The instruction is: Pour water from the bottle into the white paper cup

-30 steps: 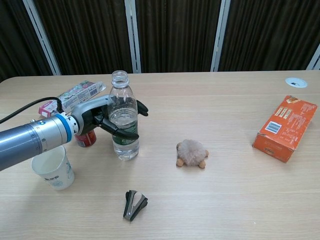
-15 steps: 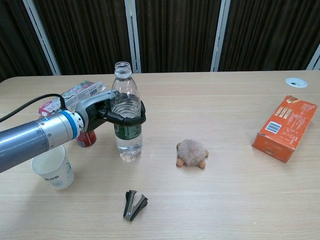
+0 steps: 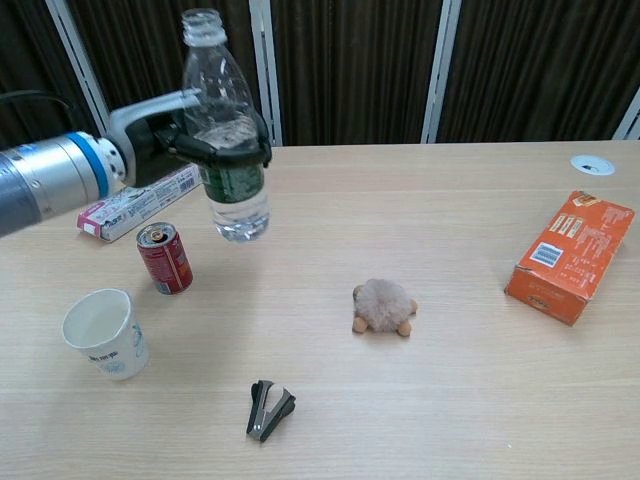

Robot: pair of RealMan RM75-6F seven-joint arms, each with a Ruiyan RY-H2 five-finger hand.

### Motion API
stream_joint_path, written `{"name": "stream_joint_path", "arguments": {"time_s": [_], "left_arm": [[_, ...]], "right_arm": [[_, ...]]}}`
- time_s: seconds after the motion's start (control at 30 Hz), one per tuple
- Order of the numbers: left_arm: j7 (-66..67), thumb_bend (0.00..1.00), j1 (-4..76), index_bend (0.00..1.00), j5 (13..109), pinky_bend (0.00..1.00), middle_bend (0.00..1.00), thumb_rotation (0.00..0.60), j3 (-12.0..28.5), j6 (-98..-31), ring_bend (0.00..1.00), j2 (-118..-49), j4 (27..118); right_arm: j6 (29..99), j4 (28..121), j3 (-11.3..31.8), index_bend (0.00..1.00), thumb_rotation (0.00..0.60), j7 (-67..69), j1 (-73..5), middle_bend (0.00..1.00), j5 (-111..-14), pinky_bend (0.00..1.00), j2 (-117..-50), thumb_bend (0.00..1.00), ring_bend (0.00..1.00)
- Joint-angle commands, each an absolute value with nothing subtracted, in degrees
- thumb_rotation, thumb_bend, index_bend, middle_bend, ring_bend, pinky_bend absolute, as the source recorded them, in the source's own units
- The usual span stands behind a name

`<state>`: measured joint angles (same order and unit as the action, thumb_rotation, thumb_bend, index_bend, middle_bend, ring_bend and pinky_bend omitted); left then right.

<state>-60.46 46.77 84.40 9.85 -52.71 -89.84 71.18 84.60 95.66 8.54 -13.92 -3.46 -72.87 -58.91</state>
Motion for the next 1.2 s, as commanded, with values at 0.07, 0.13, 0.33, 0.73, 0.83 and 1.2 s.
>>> {"name": "stream_joint_path", "arguments": {"time_s": [0.07,0.13,0.33,0.73,0.83,1.2], "left_arm": [[-57.98,0.38,44.58,0.63,84.29,0.39,0.53,0.6,8.85,-52.39,0.39,-79.73,78.53],[-58.0,0.38,43.66,0.63,85.01,0.39,0.53,0.6,7.73,-52.63,0.39,-77.27,79.34],[-57.68,0.38,40.34,0.63,89.02,0.39,0.53,0.6,2.77,-54.81,0.39,-71.78,78.62],[-54.04,0.38,35.03,0.63,93.13,0.39,0.53,0.6,-4.54,-58.08,0.39,-68.42,70.84],[-50.6,0.37,34.32,0.63,93.51,0.39,0.53,0.6,-5.44,-58.1,0.39,-69.02,68.13],[-37.03,0.38,33.47,0.63,93.75,0.39,0.53,0.6,-5.83,-57.84,0.39,-76.77,57.53]], "right_arm": [[85.61,95.93,8.39,0.0,0.6,-13.5,-3.12,0.0,-73.86,0.0,-58.81,0.0,0.0],[85.8,95.92,8.34,0.0,0.6,-13.26,-3.06,0.0,-74.15,0.0,-58.8,0.0,0.0],[85.44,95.62,8.35,0.0,0.6,-12.77,-3.11,0.0,-73.9,0.0,-58.83,0.0,0.0],[85.89,96.01,8.25,0.0,0.6,-10.35,-2.69,0.0,-74.9,0.0,-57.94,0.0,0.0],[86.34,96.32,8.18,0.0,0.6,-10.24,-2.55,0.0,-75.44,0.0,-57.8,0.0,0.0],[86.84,97.06,7.92,0.0,0.6,-11.1,-2.35,0.0,-75.97,0.0,-57.76,0.0,0.0]]}}
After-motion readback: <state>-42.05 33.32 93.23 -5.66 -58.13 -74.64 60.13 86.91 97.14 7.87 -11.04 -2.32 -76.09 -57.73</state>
